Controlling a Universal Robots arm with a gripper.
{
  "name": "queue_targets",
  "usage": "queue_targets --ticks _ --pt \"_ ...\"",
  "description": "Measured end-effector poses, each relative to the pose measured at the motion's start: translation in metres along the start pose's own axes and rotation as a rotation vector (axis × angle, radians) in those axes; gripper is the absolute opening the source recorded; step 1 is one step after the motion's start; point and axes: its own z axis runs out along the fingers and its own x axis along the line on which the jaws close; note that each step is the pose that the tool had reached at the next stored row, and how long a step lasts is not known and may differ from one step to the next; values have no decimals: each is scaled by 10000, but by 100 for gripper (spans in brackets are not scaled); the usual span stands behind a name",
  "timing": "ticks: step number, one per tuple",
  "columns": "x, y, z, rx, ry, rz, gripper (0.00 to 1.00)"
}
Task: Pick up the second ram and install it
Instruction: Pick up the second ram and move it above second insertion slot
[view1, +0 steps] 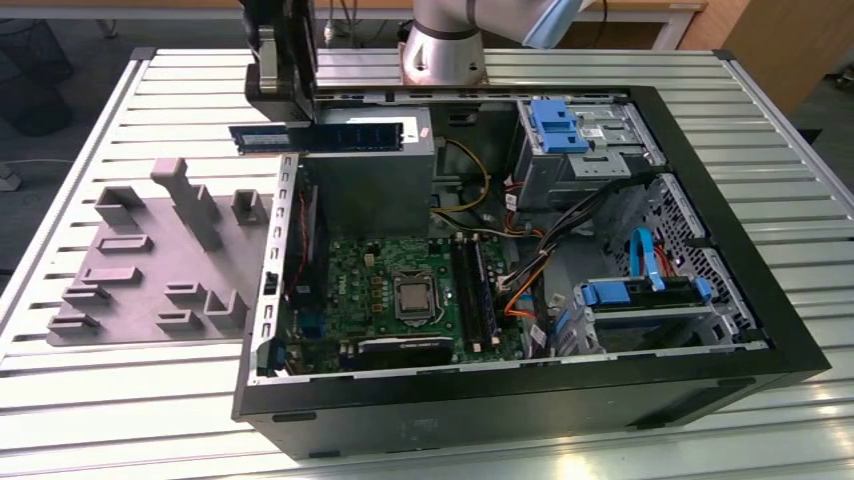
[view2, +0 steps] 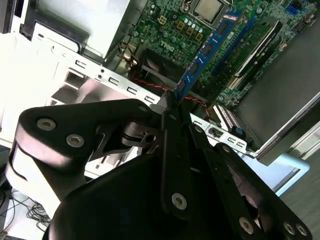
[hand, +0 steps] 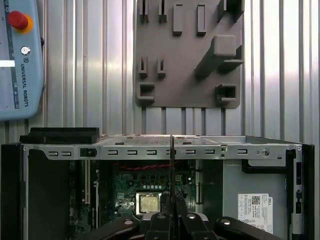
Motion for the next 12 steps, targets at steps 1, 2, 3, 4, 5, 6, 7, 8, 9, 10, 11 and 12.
queue_targets --ticks 1,2,3,4,5,6,7,8,9,10,11,12 --pt "0 -14 0 0 0 0 14" --pt "-1 -28 0 0 0 0 14" --pt "-1 -41 0 0 0 0 14" --pt "-1 -55 -1 -1 0 0 14" --pt "-1 -69 0 0 0 0 14" --pt "-2 -83 0 0 -1 0 14" --pt "-2 -97 0 0 0 0 14" --pt "-2 -110 0 0 0 0 14" --pt "-3 -124 -1 0 0 0 14" --pt "-3 -137 -1 0 0 0 14" --pt "-3 -151 0 0 0 0 14" --pt "-3 -165 0 0 0 0 14"
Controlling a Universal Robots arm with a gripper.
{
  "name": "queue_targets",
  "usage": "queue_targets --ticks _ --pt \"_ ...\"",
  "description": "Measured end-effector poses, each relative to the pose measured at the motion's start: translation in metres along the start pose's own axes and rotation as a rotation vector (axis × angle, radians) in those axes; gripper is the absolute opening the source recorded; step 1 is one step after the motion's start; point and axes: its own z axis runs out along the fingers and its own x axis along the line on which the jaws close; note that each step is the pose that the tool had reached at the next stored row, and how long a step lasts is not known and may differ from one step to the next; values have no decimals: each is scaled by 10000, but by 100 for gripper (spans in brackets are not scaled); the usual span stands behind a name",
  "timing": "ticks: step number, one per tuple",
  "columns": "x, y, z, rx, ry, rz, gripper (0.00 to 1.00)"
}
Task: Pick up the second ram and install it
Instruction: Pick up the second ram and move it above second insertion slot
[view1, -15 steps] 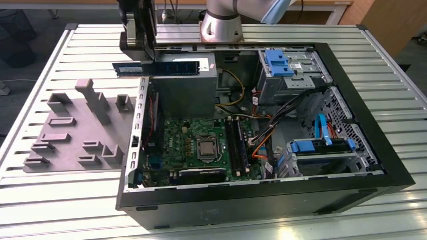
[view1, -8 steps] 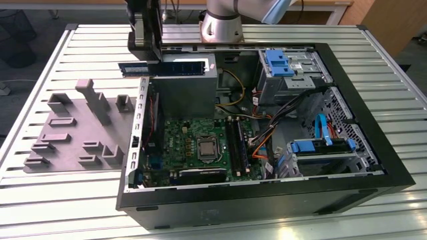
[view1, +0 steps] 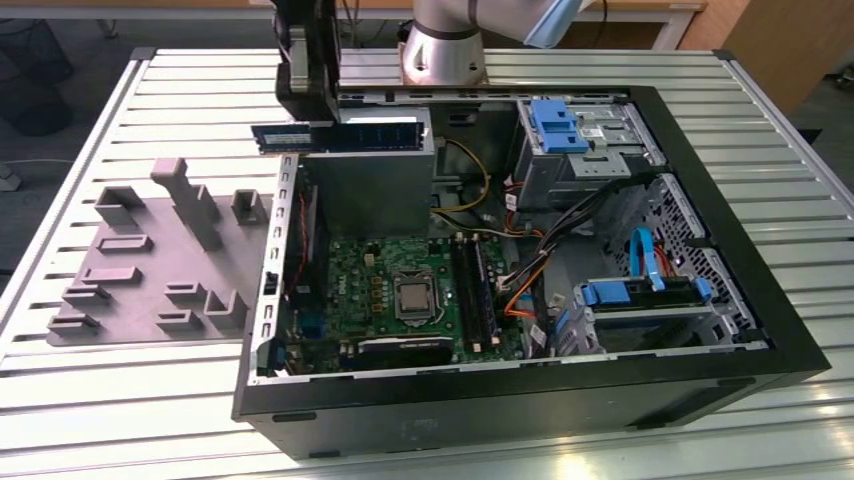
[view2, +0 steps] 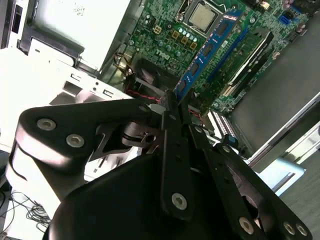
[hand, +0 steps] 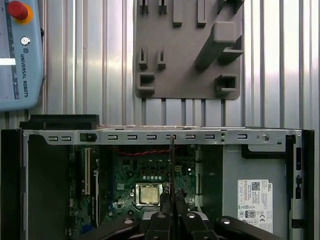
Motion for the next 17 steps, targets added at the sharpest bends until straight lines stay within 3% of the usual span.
queue_targets --ticks 17 --pt "-5 -247 -1 0 0 0 14"
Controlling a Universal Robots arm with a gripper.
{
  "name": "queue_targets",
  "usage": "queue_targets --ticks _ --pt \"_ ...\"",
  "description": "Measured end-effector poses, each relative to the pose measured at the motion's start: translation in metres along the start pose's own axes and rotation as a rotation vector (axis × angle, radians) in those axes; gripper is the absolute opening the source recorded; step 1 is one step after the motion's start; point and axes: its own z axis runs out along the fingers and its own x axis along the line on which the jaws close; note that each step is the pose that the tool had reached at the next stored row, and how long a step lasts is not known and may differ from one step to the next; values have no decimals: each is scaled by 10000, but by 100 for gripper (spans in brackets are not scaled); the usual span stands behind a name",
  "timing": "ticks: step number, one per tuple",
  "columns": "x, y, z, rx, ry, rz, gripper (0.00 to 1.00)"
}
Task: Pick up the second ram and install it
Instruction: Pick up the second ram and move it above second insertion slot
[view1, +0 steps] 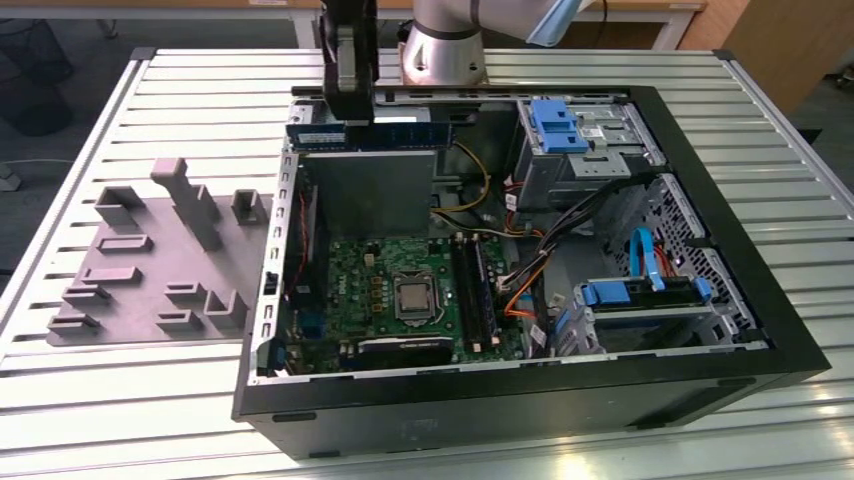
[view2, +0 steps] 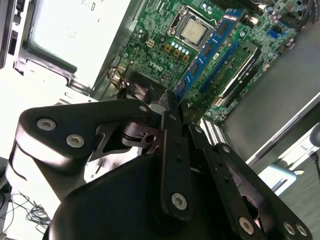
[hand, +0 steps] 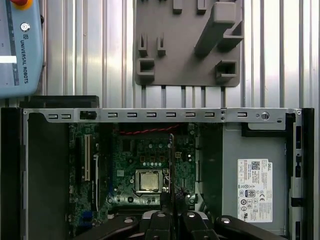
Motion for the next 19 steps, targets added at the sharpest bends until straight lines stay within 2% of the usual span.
queue_targets --ticks 19 --pt "-6 -287 -1 0 0 0 14"
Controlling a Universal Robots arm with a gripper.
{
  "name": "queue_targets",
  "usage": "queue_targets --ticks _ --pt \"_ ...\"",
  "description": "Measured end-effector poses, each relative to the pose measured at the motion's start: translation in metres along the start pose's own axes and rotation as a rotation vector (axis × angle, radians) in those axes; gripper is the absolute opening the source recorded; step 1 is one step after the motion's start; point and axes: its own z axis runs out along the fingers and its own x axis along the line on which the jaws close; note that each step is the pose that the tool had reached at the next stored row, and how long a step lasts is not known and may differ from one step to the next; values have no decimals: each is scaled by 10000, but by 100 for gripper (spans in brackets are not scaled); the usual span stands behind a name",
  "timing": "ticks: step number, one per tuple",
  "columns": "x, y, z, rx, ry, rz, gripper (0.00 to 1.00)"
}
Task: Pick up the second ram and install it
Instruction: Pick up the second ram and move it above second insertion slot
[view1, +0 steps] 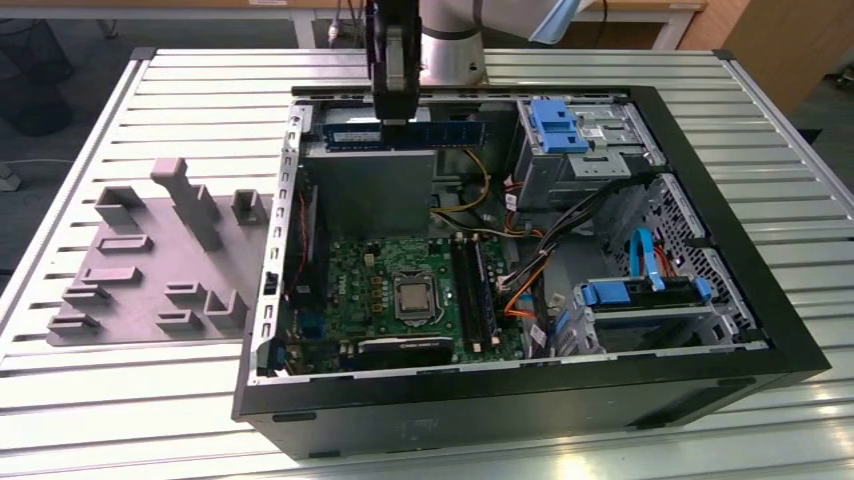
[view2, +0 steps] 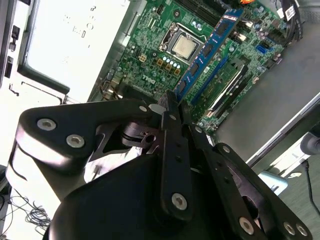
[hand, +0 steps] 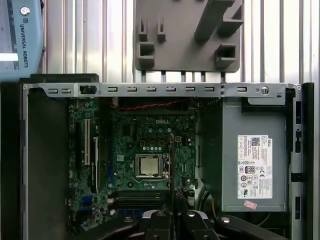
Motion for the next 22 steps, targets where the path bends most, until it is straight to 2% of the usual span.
queue_targets --ticks 20,22 --pt "-6 -302 -1 0 0 -1 14" --pt "-6 -314 -2 0 0 0 14"
